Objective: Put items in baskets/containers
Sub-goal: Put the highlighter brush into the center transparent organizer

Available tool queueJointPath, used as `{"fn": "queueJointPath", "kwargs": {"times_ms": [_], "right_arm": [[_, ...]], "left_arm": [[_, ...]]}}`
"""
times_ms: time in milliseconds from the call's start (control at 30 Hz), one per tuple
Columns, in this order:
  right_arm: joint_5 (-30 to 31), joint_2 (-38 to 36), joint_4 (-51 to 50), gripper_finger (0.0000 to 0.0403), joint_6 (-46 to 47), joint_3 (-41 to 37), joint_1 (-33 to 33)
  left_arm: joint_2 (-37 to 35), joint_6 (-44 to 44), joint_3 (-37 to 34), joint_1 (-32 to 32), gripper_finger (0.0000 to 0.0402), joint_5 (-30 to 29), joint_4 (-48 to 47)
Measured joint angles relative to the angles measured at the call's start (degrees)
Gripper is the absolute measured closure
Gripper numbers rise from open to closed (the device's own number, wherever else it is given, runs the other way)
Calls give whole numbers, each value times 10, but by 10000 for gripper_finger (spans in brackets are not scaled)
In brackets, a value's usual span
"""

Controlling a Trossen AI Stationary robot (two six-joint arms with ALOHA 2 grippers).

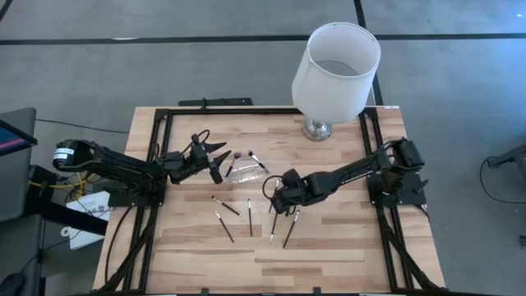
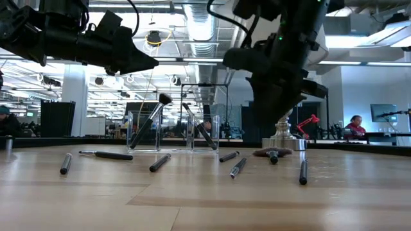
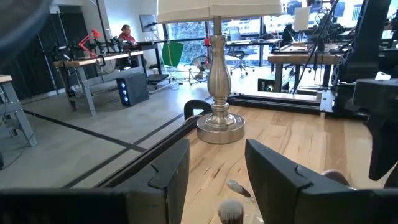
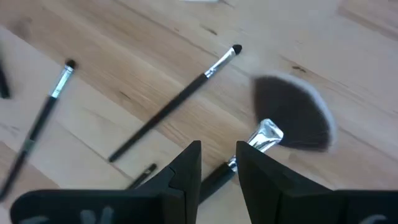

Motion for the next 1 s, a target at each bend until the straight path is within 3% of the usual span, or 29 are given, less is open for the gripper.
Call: {"fn": "queueJointPath", "kwargs": {"times_ms": [400,667,1000], "right_arm": [[-36,5,-60,310,-7,0,-36],[-42,5,-48,310,-127,0,-64],[-120,5,-45,316,-129,0,-115]], "left_arm": [[0,0,0,0,247,0,1],[0,0,0,0,247,0,2],[0,0,0,0,247,0,2]]}}
